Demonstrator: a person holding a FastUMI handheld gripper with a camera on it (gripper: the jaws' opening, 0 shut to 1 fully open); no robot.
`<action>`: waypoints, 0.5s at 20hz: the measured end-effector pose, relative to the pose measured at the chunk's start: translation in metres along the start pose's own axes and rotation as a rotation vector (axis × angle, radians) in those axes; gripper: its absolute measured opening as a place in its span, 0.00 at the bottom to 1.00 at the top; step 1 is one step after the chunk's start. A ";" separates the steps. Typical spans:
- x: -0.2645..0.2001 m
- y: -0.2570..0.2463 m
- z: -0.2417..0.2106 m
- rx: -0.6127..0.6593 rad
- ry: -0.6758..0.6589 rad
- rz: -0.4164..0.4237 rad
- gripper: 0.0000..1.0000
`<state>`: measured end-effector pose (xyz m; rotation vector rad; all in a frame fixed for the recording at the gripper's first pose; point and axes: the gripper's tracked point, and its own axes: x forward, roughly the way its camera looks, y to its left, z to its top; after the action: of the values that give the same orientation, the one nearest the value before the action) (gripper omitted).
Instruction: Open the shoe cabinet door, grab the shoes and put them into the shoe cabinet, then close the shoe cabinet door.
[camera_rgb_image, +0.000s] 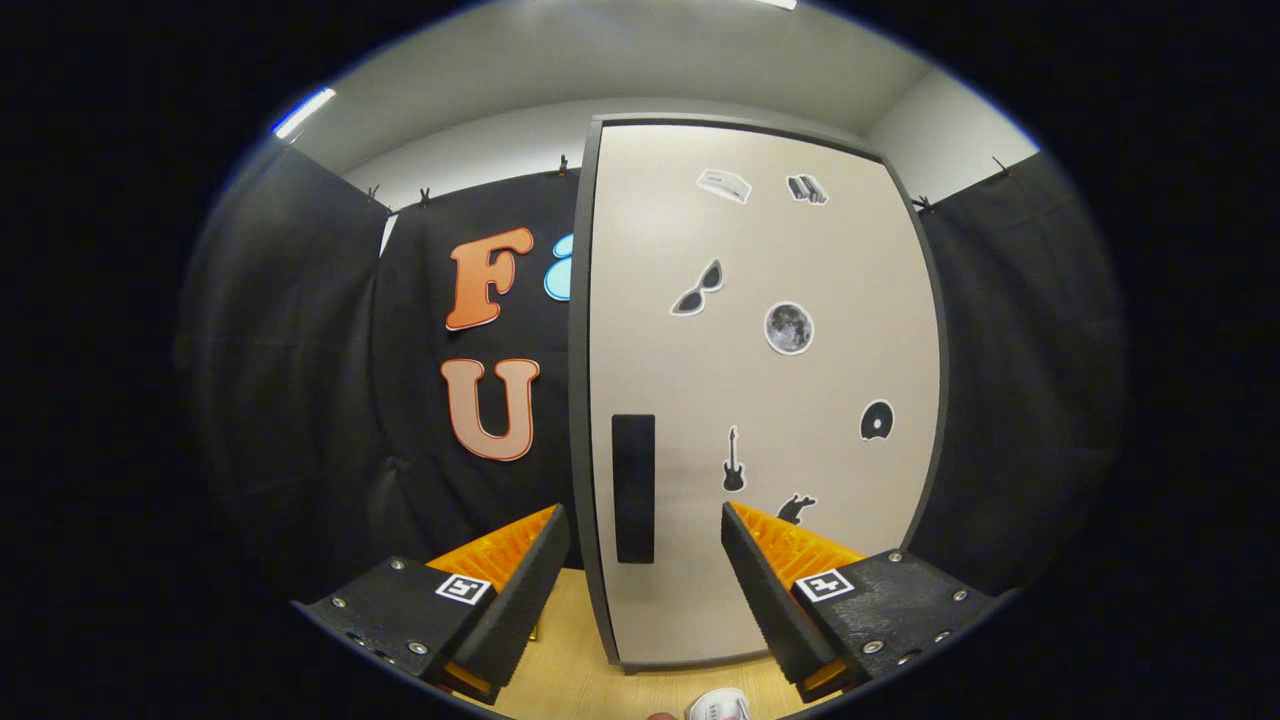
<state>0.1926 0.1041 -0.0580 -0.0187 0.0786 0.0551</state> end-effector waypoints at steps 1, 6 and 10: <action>0.010 0.000 -0.002 -0.004 0.002 -0.006 0.95; 0.049 0.002 -0.013 -0.022 0.020 -0.022 0.95; 0.065 0.002 -0.017 -0.015 0.018 -0.027 0.95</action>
<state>0.2561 0.1093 -0.0804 -0.0352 0.0960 0.0285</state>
